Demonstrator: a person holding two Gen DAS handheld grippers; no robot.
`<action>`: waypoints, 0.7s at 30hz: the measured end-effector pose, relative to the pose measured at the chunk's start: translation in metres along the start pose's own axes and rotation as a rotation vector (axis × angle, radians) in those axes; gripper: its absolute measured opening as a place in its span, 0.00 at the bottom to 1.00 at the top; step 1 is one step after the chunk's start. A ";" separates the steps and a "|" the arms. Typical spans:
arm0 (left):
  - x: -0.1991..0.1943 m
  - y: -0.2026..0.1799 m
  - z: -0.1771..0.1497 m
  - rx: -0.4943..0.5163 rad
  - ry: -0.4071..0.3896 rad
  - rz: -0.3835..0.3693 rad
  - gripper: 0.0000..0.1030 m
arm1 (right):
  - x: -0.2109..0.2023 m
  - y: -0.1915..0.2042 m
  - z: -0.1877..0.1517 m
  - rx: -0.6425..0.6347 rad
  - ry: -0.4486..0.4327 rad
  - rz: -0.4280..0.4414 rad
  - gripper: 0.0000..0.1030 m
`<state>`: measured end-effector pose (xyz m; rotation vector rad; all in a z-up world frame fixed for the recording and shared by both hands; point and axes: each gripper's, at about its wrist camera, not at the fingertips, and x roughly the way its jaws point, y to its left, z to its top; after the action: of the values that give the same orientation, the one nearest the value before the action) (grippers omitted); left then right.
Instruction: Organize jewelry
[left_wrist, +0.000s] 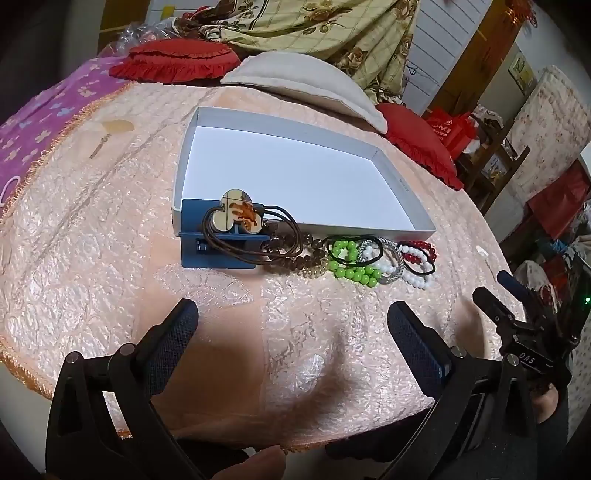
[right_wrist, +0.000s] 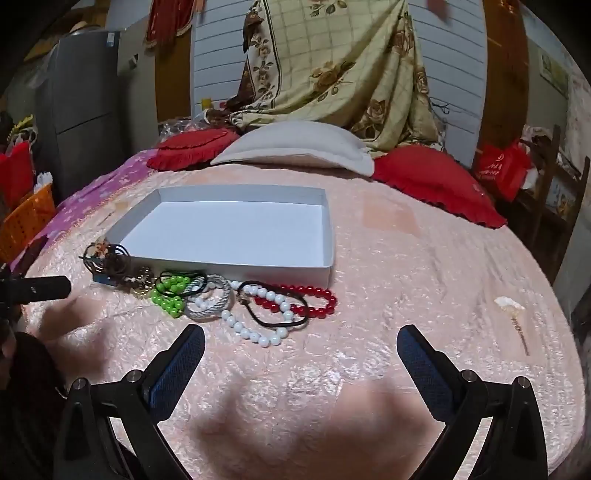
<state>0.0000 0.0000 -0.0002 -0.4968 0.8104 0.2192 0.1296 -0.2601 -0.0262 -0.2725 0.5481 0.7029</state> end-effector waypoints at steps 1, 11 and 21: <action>0.000 0.000 0.000 0.002 0.000 0.002 1.00 | 0.001 0.000 0.000 0.002 -0.003 0.003 1.00; 0.010 -0.009 -0.002 0.036 -0.011 0.034 1.00 | 0.017 0.012 -0.004 -0.006 0.060 0.041 1.00; 0.005 -0.010 -0.002 0.022 -0.004 0.019 1.00 | 0.013 -0.001 0.001 0.059 0.048 0.005 1.00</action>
<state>0.0057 -0.0096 -0.0012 -0.4676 0.8128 0.2286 0.1389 -0.2533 -0.0330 -0.2337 0.6146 0.6848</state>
